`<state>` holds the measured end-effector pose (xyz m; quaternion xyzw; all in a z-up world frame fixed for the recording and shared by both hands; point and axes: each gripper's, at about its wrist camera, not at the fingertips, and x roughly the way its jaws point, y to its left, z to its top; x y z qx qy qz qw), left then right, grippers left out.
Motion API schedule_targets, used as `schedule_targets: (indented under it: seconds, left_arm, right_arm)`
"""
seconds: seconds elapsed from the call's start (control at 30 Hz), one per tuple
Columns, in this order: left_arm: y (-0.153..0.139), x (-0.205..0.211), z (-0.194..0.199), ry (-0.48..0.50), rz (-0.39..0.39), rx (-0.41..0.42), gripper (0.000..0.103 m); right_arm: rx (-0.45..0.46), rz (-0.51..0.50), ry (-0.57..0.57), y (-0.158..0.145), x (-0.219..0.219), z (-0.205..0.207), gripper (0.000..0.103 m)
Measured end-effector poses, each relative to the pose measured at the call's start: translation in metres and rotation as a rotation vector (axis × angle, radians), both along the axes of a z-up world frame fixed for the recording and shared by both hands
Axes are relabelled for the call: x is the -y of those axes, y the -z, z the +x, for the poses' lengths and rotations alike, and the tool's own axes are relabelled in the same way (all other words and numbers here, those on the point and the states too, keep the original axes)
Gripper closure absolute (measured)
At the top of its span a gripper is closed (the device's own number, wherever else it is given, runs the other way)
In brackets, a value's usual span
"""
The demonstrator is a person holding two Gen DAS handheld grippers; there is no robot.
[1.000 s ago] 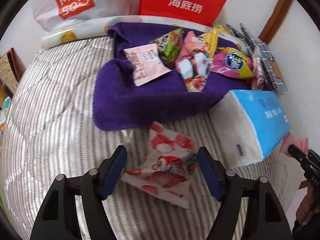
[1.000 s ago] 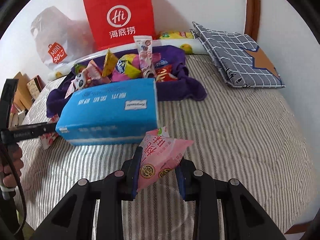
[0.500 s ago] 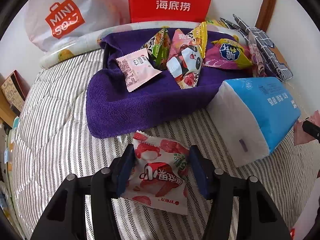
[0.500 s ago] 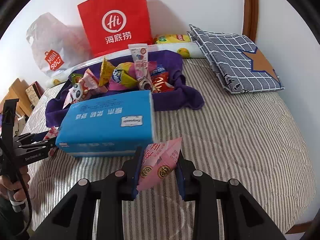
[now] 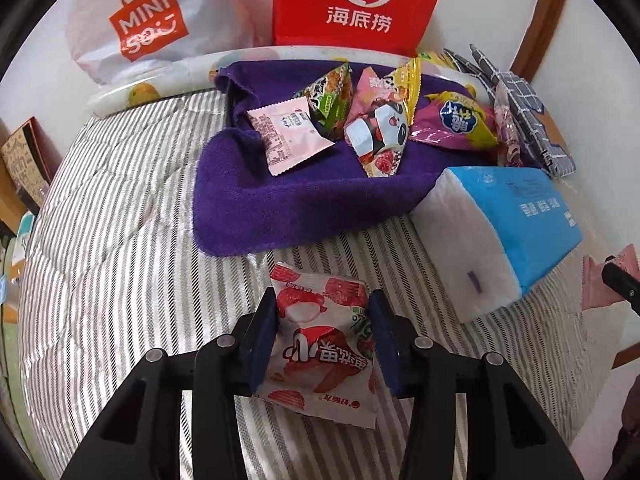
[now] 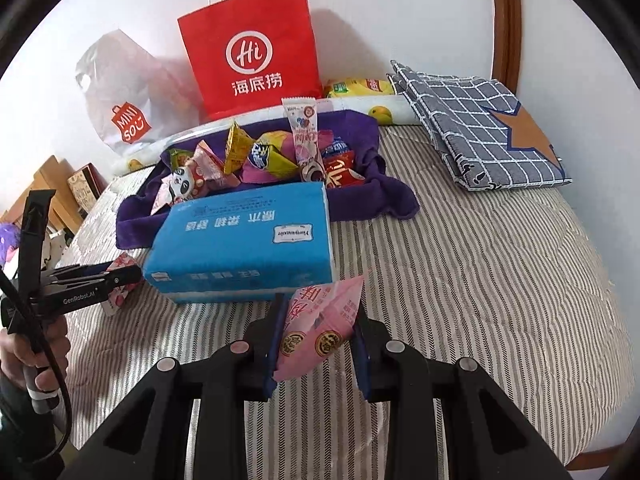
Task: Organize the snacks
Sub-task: 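Carry the candy packet and pink wrapper over the purple towel with both grippers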
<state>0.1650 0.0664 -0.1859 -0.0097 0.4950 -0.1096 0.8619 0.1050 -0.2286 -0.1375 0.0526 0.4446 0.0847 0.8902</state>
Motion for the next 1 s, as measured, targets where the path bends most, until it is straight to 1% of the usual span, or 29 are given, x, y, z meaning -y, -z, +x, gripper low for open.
schedule_targets:
  seconds: [0.1, 0.27, 0.5, 0.83, 0.93, 1.0]
  left_arm:
    - [-0.012, -0.001, -0.008, -0.006, 0.006, 0.014, 0.058]
    - [-0.031, 0.001, -0.020, -0.023, -0.010, 0.024, 0.058]
    - [-0.059, 0.021, -0.038, -0.014, -0.042, 0.035, 0.058]
    - [-0.086, 0.048, -0.054, 0.005, -0.117, 0.021, 0.058]
    - [-0.095, 0.054, -0.058, 0.004, -0.123, 0.031, 0.058]
    - [-0.101, 0.057, -0.061, 0.008, -0.138, 0.038, 0.058]
  right_arm:
    - [0.014, -0.011, 0.008, -0.007, -0.002, -0.003, 0.075]
    - [0.045, -0.030, -0.006, -0.017, -0.004, -0.009, 0.075]
    - [0.065, -0.038, -0.007, -0.029, 0.000, -0.018, 0.075]
    - [0.050, 0.001, 0.004, -0.034, 0.005, -0.020, 0.075]
    - [0.042, -0.024, 0.013, -0.037, 0.006, -0.020, 0.075]
    - [0.046, -0.021, 0.014, -0.040, 0.009, -0.021, 0.075]
